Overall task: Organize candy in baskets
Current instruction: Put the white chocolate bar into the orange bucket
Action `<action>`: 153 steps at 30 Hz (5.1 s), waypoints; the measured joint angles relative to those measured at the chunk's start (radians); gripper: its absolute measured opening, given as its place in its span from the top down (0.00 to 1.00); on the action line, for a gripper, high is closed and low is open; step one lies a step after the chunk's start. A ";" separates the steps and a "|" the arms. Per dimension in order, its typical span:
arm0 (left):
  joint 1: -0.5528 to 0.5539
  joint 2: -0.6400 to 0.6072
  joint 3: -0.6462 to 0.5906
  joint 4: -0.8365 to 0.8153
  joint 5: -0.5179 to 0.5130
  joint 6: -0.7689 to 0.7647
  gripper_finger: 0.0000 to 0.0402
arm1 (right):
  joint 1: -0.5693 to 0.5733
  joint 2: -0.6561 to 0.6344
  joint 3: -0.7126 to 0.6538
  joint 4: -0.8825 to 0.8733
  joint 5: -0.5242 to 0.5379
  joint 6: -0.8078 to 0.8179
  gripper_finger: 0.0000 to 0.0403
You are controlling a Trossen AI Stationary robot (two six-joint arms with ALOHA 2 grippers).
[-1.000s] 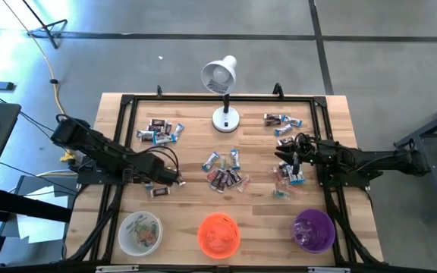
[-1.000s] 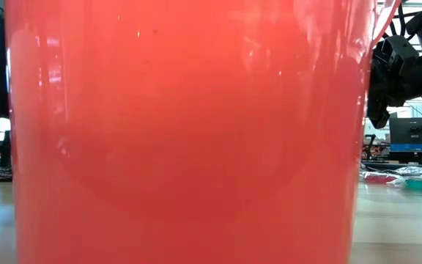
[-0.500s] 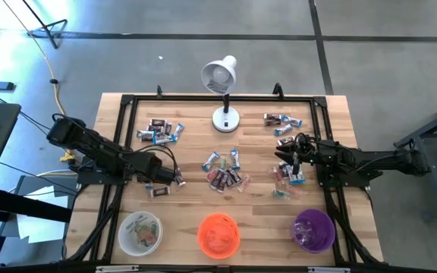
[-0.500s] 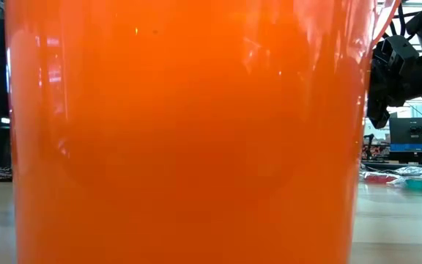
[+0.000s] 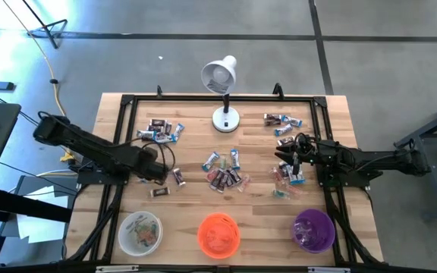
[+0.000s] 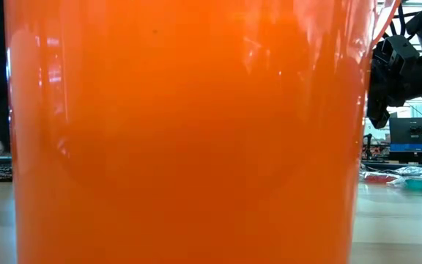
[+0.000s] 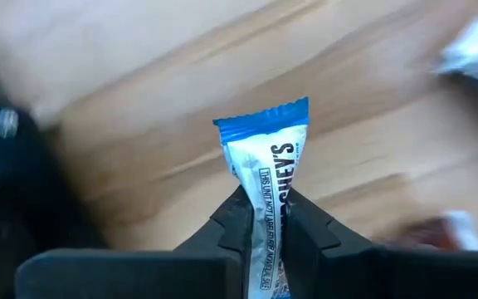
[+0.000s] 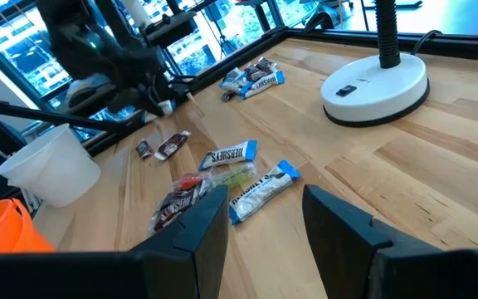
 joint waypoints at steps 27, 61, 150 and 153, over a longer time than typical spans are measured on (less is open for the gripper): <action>-0.177 0.387 0.593 0.438 -0.019 0.387 0.91 | 0.000 0.000 0.000 0.000 0.001 0.000 0.62; -0.256 0.504 0.860 -0.034 -0.255 0.267 0.62 | 0.000 0.000 0.000 0.000 0.000 0.000 0.62; 0.785 0.115 0.128 0.204 0.060 1.235 0.83 | 0.000 0.000 0.000 0.000 0.002 0.000 0.62; 0.788 0.135 0.128 0.208 0.034 1.263 0.83 | 0.000 0.000 0.000 0.000 0.002 0.000 0.62</action>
